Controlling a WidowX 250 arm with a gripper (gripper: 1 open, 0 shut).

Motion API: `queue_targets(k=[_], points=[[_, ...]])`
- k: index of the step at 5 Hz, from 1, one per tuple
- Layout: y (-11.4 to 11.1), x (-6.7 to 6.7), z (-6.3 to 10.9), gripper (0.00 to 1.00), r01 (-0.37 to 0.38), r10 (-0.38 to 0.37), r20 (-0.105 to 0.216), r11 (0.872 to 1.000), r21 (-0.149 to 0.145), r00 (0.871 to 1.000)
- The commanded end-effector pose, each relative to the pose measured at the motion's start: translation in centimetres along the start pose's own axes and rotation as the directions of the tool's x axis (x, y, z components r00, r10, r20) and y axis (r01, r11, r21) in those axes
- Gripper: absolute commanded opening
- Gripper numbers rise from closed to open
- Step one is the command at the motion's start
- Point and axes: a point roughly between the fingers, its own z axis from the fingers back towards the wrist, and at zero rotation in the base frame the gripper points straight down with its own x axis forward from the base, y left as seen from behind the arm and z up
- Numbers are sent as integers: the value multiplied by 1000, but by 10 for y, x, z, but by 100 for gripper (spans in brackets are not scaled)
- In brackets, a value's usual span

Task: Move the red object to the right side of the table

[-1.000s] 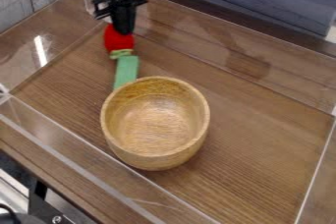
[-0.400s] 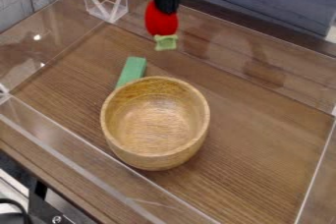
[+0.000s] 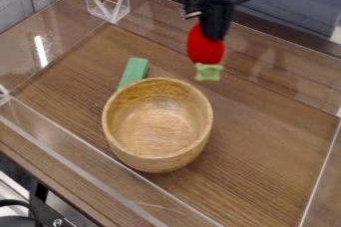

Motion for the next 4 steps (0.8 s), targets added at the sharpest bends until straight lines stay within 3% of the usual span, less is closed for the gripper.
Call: queue_targets(k=[1, 3, 4], points=[[-9, -31, 23, 0, 71, -67, 42, 994, -79, 997], [-15, -82, -8, 0, 134, -131, 43, 989, -60, 990], [-13, -94, -19, 0, 167, -164, 52, 984, -65, 985]])
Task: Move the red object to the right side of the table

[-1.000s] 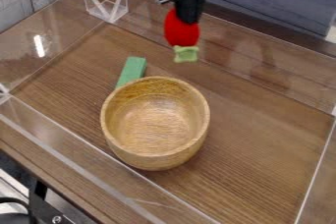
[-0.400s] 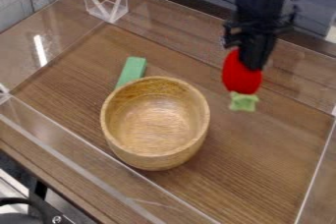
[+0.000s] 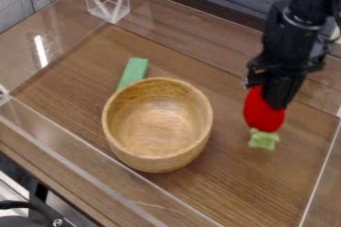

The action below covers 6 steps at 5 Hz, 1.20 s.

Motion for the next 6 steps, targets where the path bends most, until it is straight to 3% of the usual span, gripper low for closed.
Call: queue_targets(k=[1, 3, 4, 5, 6], points=[[-10, -6, 5, 0, 36, -33, 35, 997, -67, 999], [-18, -6, -22, 0, 132, -125, 91, 989, -74, 988], [-16, -8, -23, 0, 251, -241, 113, 964, -86, 964], [-15, -11, -24, 100, 352, -341, 127, 932, -83, 932], [-23, -5, -13, 100, 381, -370, 134, 922, -70, 919]])
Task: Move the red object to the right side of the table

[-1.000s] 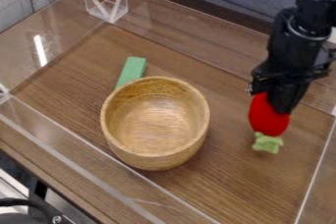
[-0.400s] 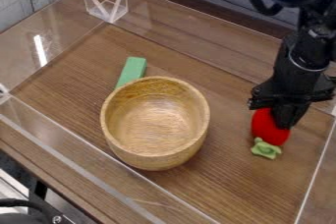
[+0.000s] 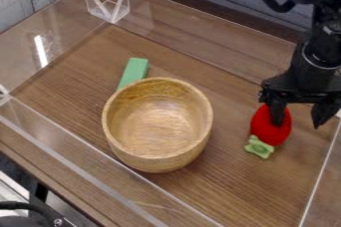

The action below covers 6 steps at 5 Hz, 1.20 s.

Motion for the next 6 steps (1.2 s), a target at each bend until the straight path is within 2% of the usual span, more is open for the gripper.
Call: queue_targets(k=[1, 2, 3, 4, 5, 6], points=[[-4, -9, 17, 100, 20, -19, 30, 1000, -24, 999], [0, -23, 22, 100, 40, -40, 29, 999, -7, 999], [10, -19, 30, 100, 69, -68, 51, 998, -15, 996], [16, -14, 43, 0, 97, -94, 72, 995, -36, 993], [26, 5, 55, 100, 102, -97, 82, 993, -64, 992], [30, 20, 57, 100, 119, -113, 74, 989, -89, 991]])
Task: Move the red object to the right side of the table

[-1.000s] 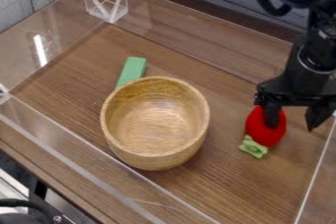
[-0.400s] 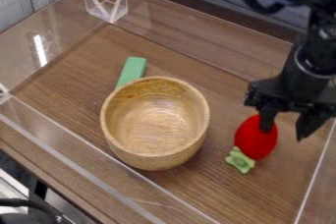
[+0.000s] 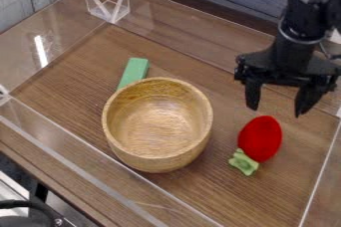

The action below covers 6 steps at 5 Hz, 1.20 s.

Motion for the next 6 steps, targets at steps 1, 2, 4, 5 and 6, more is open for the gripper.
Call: queue_targets(k=[1, 2, 4, 5, 6], points=[[4, 13, 36, 100, 27, -24, 52, 998, -51, 998], [8, 16, 43, 100, 59, -57, 44, 997, -48, 997], [12, 6, 23, 100, 87, -86, 29, 995, -43, 996], [15, 2, 11, 100, 106, -105, 18, 994, -36, 994], [8, -3, 16, 100, 48, -48, 11, 999, -23, 999]])
